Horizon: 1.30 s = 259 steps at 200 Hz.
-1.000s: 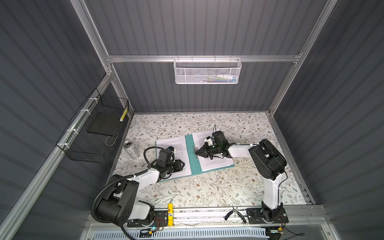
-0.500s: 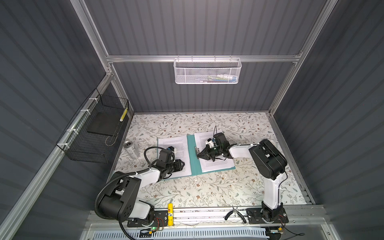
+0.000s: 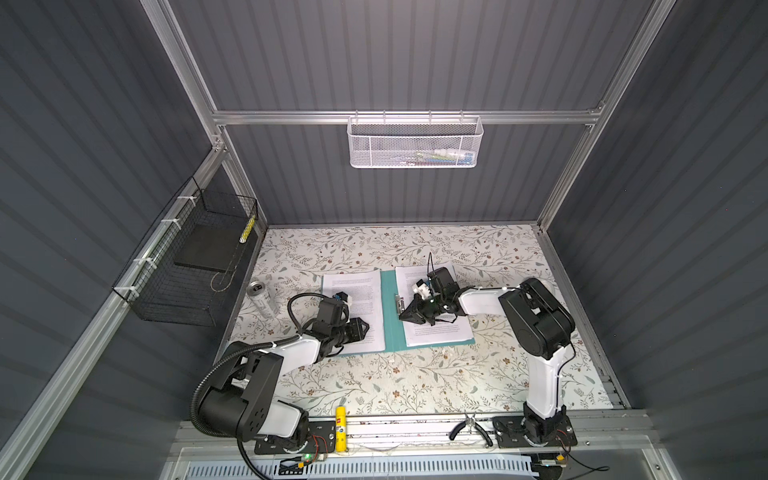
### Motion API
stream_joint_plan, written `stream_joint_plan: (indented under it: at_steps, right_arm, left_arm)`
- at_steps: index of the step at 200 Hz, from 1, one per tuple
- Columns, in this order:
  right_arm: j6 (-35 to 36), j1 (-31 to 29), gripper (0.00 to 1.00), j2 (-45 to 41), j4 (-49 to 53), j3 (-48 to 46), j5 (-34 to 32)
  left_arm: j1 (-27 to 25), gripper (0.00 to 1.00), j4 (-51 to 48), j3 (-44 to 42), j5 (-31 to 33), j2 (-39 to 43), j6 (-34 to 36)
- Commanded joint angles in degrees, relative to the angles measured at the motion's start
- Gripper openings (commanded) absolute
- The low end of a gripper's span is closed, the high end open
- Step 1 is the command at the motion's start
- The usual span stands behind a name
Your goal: Put the files into the folder
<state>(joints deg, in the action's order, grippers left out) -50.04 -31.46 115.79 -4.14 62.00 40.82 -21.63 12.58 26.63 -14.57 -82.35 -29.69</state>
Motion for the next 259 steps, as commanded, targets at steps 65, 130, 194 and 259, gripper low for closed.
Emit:
stream_joint_plan:
  at_steps: [65,130,194,259]
  right_arm:
    - [6.2,1.5,0.07,4.5,15.9,1.0,-11.7]
    - [6.7,-1.2,0.05,8.4,18.5,6.2,-11.6]
    - [-7.8,-1.6,0.06,3.2,-5.0,1.7,4.5]
    - [-2.1,0.9,0.23,-0.5,3.7,3.0,3.3]
  left_arm:
    - [1.0,0.37,-5.2,1.7,0.6,-6.2,-0.5]
    - [1.0,0.36,-5.5,2.3,0.0,-7.2,0.0]
    - [1.0,0.37,-5.8,2.6,-0.7,-7.2,0.4]
    - [1.0,0.49,-9.0,4.5,-0.2,-4.3,1.1]
